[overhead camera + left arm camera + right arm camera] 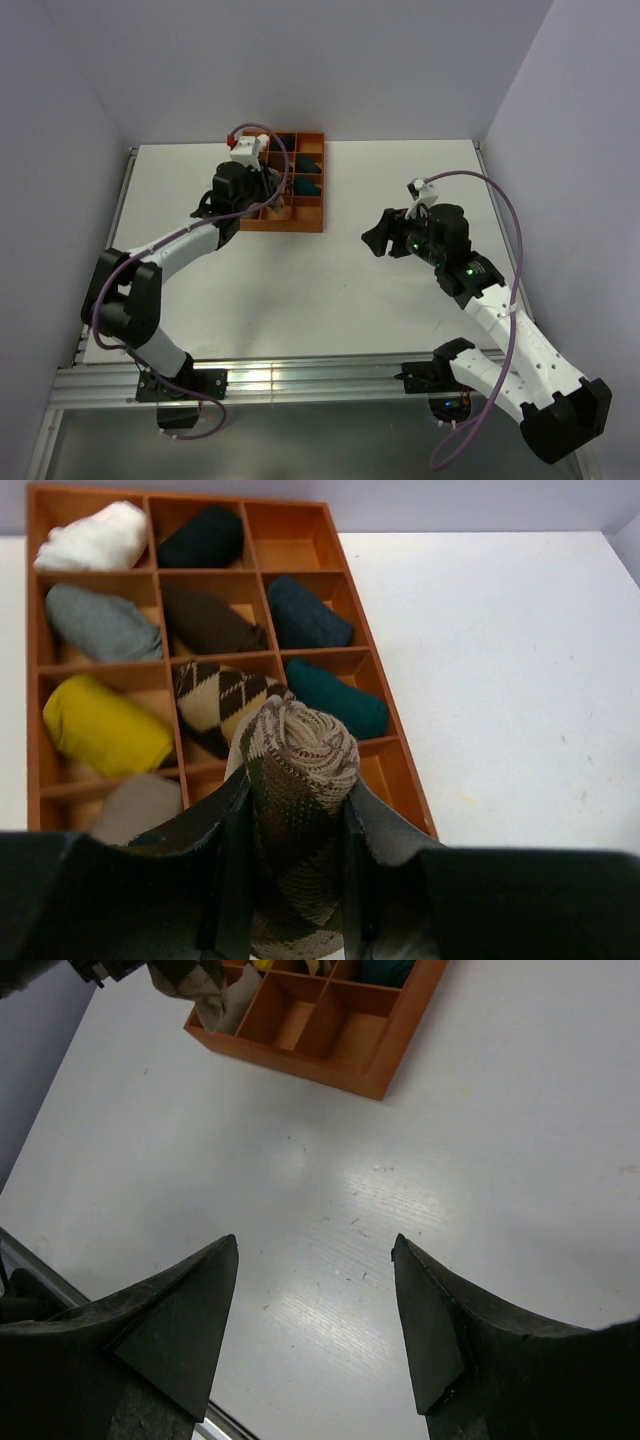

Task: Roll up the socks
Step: Place the sock in the storage box.

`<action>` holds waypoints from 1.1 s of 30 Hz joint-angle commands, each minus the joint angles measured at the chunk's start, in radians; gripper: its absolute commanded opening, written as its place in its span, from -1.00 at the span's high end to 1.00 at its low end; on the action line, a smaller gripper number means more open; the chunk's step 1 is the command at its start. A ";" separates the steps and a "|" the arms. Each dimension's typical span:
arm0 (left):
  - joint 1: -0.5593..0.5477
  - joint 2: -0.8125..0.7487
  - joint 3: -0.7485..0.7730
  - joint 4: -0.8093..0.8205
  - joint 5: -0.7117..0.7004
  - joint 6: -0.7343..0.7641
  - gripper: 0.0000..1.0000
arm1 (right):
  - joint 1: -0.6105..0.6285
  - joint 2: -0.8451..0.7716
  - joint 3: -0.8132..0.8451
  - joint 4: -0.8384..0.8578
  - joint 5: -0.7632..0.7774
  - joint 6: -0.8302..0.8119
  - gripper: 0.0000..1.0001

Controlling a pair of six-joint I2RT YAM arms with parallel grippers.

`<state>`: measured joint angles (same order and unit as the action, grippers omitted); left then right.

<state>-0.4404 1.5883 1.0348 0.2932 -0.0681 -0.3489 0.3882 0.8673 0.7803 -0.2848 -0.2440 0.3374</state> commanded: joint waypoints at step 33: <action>0.118 0.340 0.093 0.244 0.464 0.413 0.99 | -0.022 0.012 -0.018 -0.034 -0.006 -0.077 -0.39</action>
<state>-0.3302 1.9518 1.0946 0.5514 0.3317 0.0154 0.3767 0.8753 0.7757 -0.3309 -0.2451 0.2848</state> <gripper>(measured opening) 0.345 0.695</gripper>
